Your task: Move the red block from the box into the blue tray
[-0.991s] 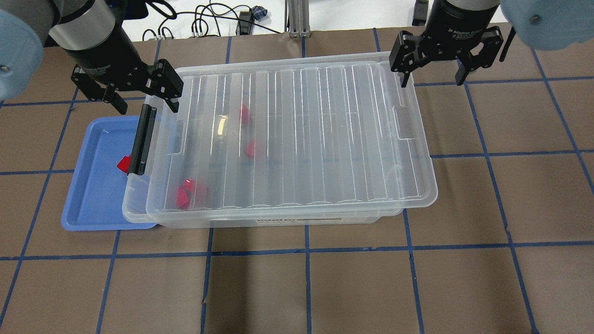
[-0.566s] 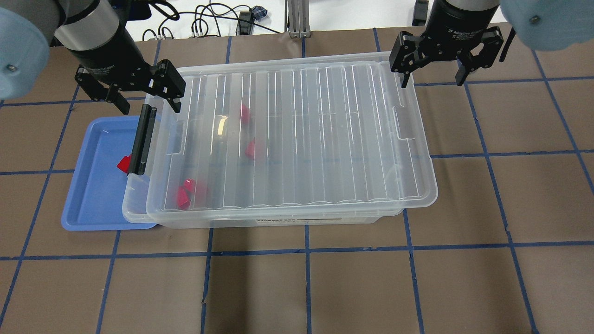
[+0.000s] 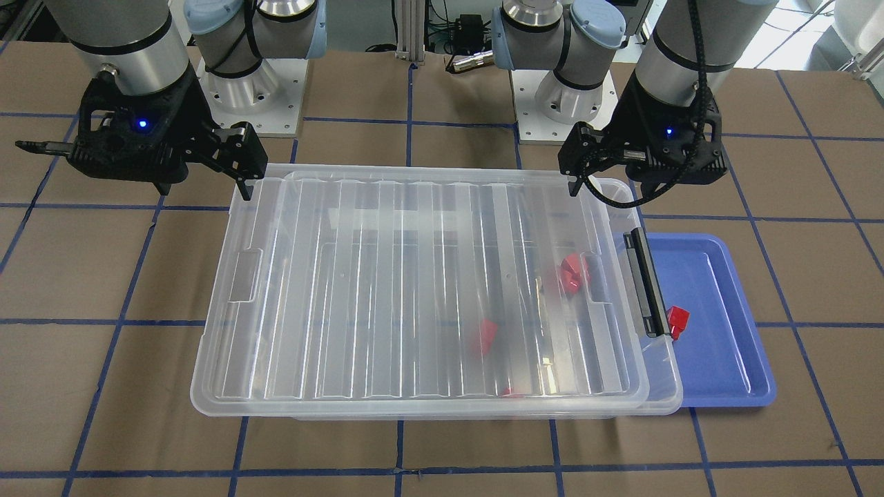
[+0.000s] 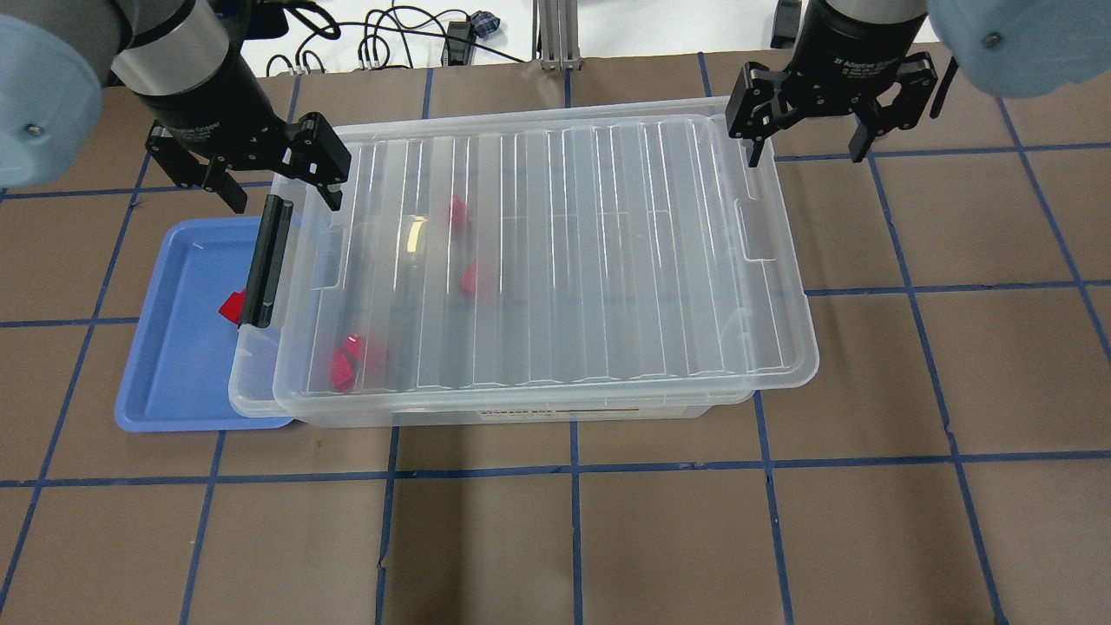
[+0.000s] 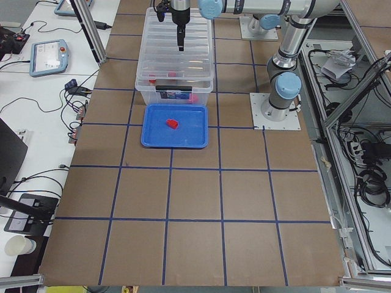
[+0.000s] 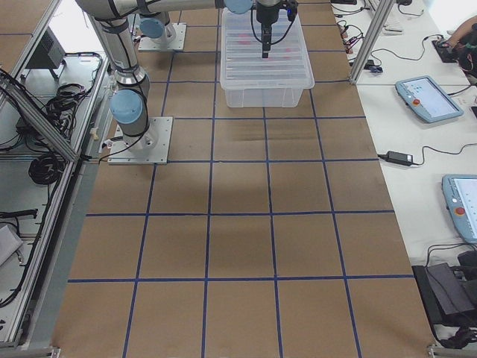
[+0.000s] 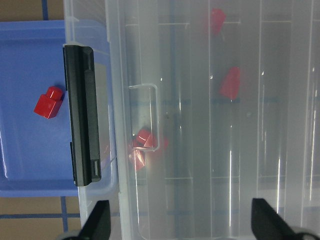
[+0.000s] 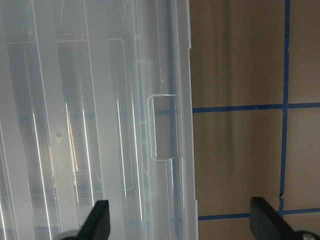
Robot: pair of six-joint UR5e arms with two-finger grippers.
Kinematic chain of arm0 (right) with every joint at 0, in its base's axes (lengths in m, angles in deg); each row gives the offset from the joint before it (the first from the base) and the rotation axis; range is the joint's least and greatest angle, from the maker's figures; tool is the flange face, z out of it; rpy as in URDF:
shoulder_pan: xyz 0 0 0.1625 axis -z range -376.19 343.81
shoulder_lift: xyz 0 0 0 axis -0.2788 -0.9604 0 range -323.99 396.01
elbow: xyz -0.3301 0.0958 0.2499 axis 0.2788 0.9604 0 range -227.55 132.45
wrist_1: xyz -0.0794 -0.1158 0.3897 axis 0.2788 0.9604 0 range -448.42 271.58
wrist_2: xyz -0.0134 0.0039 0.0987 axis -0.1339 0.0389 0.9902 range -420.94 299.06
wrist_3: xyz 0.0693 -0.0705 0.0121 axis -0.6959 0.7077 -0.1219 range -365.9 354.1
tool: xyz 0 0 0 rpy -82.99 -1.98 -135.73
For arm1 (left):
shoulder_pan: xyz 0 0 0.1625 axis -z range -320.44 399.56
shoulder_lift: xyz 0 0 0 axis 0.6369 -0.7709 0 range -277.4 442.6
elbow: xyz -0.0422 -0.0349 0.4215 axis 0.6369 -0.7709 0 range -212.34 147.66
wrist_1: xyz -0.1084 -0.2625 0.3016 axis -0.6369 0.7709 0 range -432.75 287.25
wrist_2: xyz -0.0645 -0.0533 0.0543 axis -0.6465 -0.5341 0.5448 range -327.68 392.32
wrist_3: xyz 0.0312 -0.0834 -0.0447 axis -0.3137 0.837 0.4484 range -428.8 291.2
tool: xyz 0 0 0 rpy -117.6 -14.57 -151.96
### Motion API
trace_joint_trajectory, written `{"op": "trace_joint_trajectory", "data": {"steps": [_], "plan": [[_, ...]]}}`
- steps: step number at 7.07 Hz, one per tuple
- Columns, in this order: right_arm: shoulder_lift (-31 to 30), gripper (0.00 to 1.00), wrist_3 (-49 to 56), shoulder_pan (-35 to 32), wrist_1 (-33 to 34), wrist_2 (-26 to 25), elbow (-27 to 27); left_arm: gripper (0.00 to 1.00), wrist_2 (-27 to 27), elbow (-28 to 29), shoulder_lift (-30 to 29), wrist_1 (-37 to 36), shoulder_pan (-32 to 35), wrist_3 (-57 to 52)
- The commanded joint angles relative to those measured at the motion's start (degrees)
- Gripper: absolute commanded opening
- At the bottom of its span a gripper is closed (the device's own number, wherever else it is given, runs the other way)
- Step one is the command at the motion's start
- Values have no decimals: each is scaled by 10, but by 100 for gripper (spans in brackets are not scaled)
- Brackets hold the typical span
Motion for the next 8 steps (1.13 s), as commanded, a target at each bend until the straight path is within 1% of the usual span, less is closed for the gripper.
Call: {"op": "trace_joint_trajectory", "data": {"steps": [1, 3, 5, 8], "plan": [[0, 100, 0, 0, 0, 3, 1, 100, 2, 1, 0, 0, 0, 0], [0, 100, 0, 0, 0, 5, 1, 100, 1, 1, -3, -3, -2, -2], [0, 100, -1, 0, 0, 5, -2, 100, 1, 0, -1, -7, -2, -32], [-1, 100, 0, 0, 0, 5, -5, 100, -1, 1, 4, -6, 1, -31]]}}
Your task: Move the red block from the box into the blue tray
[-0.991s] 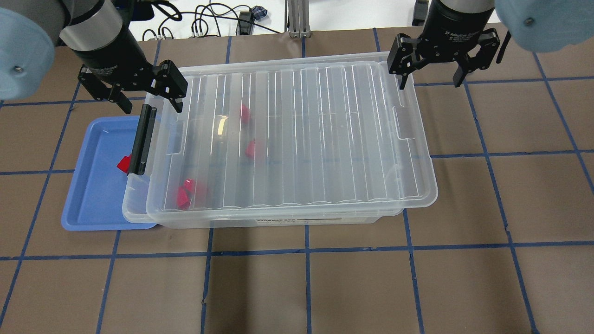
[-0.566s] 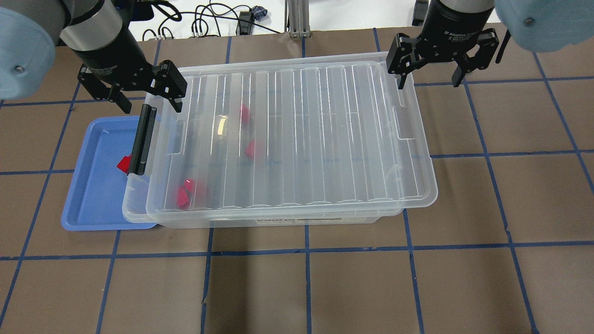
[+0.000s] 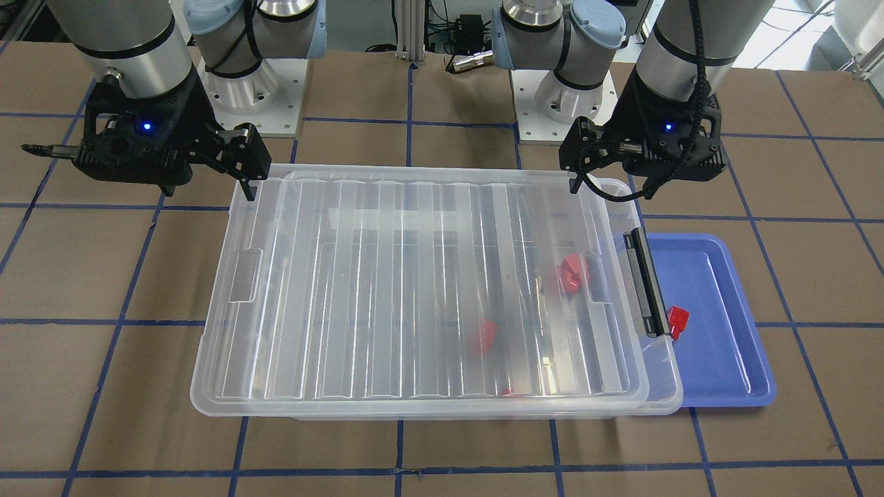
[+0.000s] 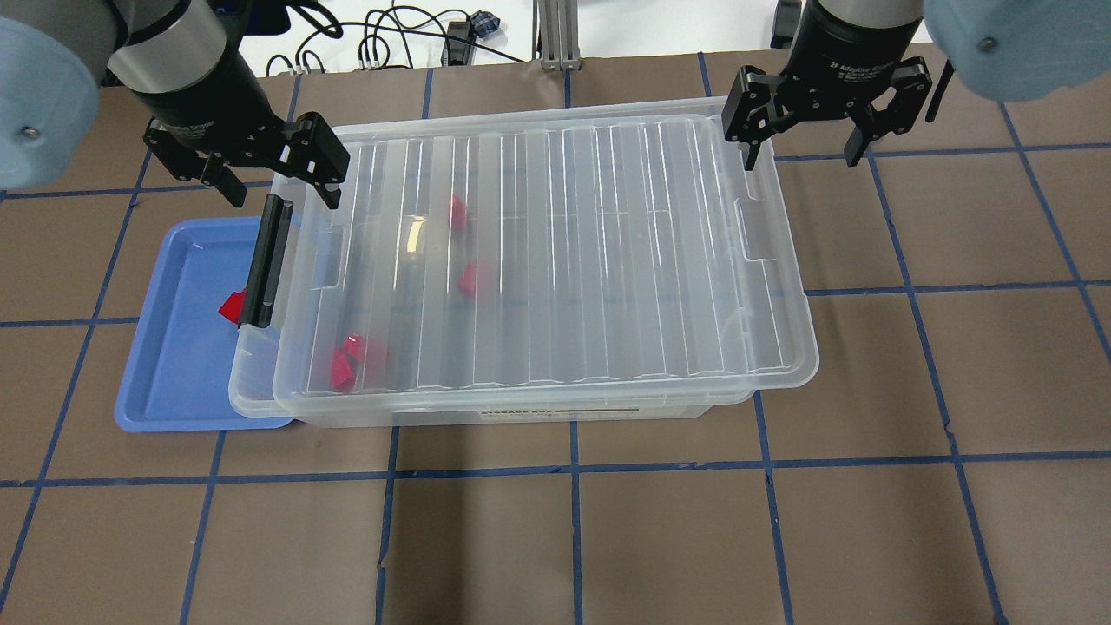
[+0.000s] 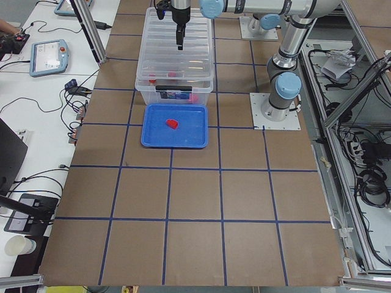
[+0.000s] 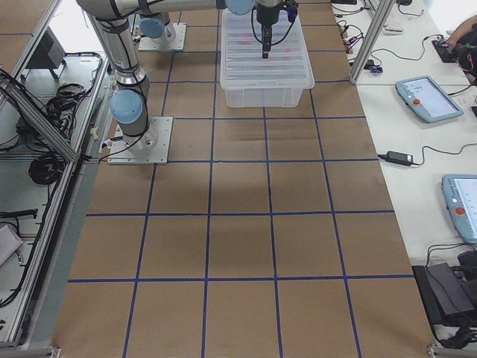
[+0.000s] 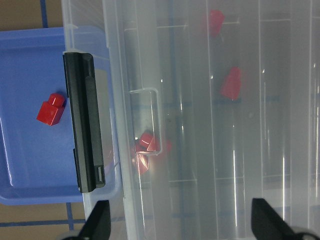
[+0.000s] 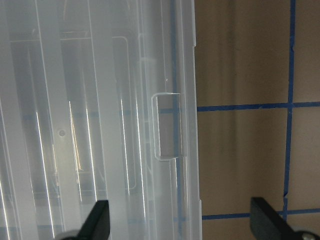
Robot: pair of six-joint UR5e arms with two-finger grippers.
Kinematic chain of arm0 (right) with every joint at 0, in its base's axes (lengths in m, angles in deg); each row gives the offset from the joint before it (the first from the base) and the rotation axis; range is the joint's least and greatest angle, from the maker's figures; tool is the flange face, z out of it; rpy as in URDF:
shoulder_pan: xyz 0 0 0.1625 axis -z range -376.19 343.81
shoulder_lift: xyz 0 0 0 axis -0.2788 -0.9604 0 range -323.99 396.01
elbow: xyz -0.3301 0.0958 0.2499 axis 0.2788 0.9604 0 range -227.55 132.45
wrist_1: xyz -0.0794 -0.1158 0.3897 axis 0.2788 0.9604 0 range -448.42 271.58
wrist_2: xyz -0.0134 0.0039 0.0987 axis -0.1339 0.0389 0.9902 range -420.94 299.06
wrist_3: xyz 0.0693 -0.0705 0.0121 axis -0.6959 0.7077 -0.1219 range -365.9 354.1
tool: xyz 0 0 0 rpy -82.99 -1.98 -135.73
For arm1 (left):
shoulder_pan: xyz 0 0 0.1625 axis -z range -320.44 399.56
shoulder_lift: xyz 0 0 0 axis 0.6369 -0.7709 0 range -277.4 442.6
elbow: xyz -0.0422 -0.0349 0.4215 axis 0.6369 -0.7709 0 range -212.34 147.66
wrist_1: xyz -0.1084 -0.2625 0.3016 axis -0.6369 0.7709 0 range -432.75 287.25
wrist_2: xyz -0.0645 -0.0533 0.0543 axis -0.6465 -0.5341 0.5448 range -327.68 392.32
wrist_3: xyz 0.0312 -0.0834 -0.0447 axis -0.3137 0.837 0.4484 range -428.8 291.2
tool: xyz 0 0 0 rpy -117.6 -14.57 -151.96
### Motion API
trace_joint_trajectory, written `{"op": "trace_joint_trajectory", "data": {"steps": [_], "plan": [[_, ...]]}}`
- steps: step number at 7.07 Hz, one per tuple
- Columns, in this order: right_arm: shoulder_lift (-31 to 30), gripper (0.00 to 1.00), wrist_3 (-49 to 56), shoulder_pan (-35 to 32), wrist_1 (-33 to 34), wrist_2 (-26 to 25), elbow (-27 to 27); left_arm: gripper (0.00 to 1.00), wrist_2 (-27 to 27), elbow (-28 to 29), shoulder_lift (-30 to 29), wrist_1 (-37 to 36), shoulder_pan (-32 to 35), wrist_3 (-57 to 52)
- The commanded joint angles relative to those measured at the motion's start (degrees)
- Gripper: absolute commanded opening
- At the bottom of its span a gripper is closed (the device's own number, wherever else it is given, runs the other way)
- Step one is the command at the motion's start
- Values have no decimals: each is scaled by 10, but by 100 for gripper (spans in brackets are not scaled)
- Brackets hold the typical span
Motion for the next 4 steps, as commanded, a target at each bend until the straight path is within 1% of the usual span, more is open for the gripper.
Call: {"op": "trace_joint_trajectory", "data": {"steps": [1, 4], "plan": [[-1, 100, 0, 1, 0, 0, -2, 100, -1, 0, 2, 0, 0, 0], [-2, 100, 0, 1, 0, 0, -2, 100, -1, 1, 1, 0, 1, 4]]}}
